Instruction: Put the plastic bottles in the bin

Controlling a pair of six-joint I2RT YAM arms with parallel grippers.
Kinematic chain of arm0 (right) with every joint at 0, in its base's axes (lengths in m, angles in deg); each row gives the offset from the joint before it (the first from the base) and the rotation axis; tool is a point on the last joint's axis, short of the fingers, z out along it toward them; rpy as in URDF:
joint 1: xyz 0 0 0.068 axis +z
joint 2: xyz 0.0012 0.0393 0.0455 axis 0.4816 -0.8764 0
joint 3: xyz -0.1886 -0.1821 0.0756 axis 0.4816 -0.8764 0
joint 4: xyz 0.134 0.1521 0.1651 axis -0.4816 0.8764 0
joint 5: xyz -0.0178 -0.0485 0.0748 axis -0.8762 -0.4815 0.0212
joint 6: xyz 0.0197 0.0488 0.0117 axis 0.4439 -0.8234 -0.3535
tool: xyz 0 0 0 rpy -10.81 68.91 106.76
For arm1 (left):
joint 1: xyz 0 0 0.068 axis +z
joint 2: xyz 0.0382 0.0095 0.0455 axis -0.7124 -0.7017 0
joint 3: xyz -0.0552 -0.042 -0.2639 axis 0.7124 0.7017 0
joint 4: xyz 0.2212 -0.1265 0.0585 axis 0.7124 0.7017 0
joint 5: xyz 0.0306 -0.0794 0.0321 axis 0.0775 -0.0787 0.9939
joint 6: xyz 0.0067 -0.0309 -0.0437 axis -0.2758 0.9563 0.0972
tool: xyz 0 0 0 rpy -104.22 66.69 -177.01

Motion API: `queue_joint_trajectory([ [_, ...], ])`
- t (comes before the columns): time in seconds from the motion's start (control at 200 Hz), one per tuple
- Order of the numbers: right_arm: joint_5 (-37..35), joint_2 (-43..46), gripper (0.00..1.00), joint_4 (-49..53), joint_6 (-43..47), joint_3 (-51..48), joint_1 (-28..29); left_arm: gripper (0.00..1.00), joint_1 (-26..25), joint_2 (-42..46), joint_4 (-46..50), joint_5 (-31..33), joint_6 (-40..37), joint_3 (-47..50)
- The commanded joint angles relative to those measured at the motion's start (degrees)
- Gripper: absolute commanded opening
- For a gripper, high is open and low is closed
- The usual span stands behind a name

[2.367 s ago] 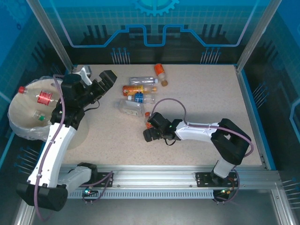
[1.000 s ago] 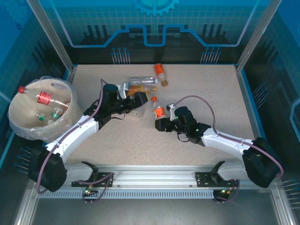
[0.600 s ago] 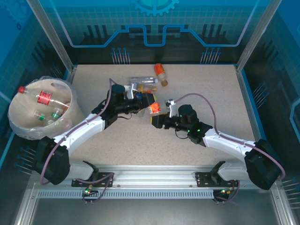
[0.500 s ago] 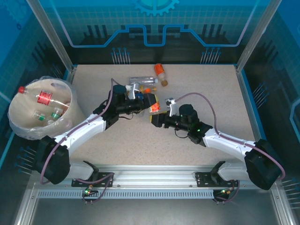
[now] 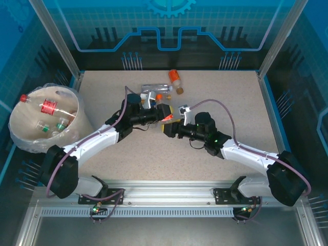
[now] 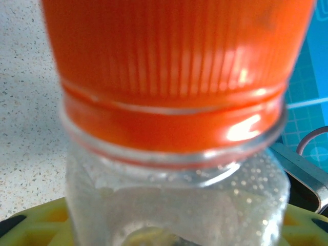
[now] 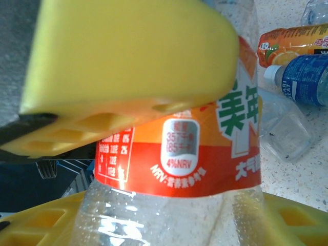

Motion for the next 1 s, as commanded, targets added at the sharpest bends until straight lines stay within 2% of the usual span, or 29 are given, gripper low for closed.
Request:
queue_joint_trajectory([
  [0.0, 1.19, 0.37, 0.73, 4.30, 3.23, 3.25, 0.72, 0.52, -0.01, 2.09, -0.83, 6.49, 0.33, 1.77],
  [0.115, 0.14, 1.31, 0.87, 10.58, 5.87, 4.65, 0.60, 0.52, 0.04, 3.62, 1.48, 9.87, -0.46, 1.74],
  [0.245, -2.02, 3.11, 0.96, 15.53, 8.20, 5.34, 0.39, 0.52, 0.47, 4.74, 3.77, 11.54, -1.34, 1.38],
  [0.265, -2.39, 3.36, 1.00, 16.45, 8.62, 5.44, 0.38, 0.52, 0.60, 4.92, 4.14, 11.76, -1.41, 1.38],
  [0.405, -6.17, 6.21, 1.00, 24.60, 12.77, 6.71, 0.29, 0.53, 1.55, 6.56, 6.25, 12.99, -2.14, 1.58],
  [0.58, -15.20, 7.86, 1.00, 32.36, 15.17, 7.32, 0.23, 0.53, 3.31, 9.59, 10.34, 13.79, -4.64, 1.17],
  [0.775, -20.76, 8.03, 1.00, 27.73, 12.22, 4.85, 0.12, 0.53, 4.41, 15.39, 18.37, 17.83, -9.14, -0.67],
  [0.995, -22.76, 5.94, 1.00, 25.35, 10.78, 5.50, -0.55, 0.53, 5.35, 21.93, 33.51, 25.80, -16.92, -6.96],
])
